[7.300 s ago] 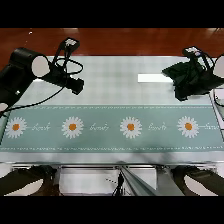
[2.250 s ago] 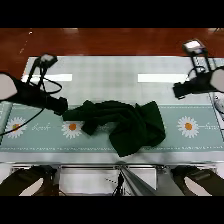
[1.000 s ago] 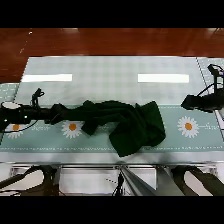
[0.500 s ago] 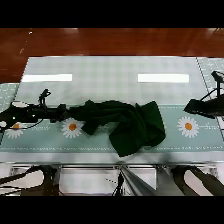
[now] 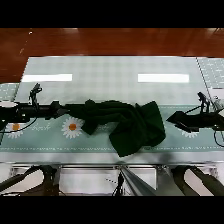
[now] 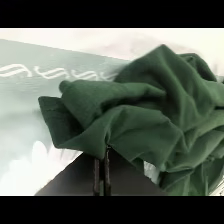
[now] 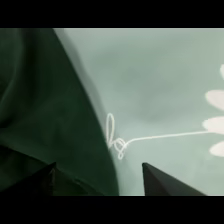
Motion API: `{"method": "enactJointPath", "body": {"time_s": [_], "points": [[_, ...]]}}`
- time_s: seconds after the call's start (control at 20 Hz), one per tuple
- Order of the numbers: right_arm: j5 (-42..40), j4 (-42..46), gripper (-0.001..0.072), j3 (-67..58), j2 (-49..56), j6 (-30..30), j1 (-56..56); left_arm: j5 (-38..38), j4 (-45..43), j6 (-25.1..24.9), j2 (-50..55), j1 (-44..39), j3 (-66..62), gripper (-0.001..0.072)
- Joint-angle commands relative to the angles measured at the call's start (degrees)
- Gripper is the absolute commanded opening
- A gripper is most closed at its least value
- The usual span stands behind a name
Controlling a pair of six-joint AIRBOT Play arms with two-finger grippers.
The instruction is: Fold the shirts.
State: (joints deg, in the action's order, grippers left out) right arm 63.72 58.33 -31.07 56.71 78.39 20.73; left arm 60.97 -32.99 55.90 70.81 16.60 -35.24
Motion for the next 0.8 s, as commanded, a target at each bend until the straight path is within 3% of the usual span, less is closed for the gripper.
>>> {"method": "enactJointPath", "body": {"time_s": [0.0, 0.1, 0.15, 0.3, 0.6, 0.75], "points": [[-1.7, -2.9, 0.0568, 4.6, 0.0, -0.5, 0.1, 1.2, 0.0, -0.2, -1.5, 0.2, -0.1, 0.0026], [-2.3, -5.3, 0.0559, 6.2, 0.0, -0.5, 0.1, 1.2, 0.0, -0.2, -1.5, 0.2, -0.1, 0.0026], [-2.9, -7.2, 0.0521, 6.9, 0.0, -0.9, 0.1, 1.2, 0.0, -0.2, -1.5, 0.2, -0.1, 0.0026], [-4.9, -12.6, 0.0522, 9.3, 0.0, -2.2, 0.1, 1.2, 0.0, -0.2, -1.5, 0.2, -0.1, 0.0026], [-7.4, -13.9, 0.0519, 13.1, 0.0, -2.1, 0.1, 1.2, 0.1, -0.2, -1.5, 0.2, -0.1, 0.0026], [-8.4, -16.2, 0.0315, 13.6, 0.0, -2.7, -1.2, 1.2, 0.1, -0.2, -1.5, 0.2, -0.1, 0.0026]]}}
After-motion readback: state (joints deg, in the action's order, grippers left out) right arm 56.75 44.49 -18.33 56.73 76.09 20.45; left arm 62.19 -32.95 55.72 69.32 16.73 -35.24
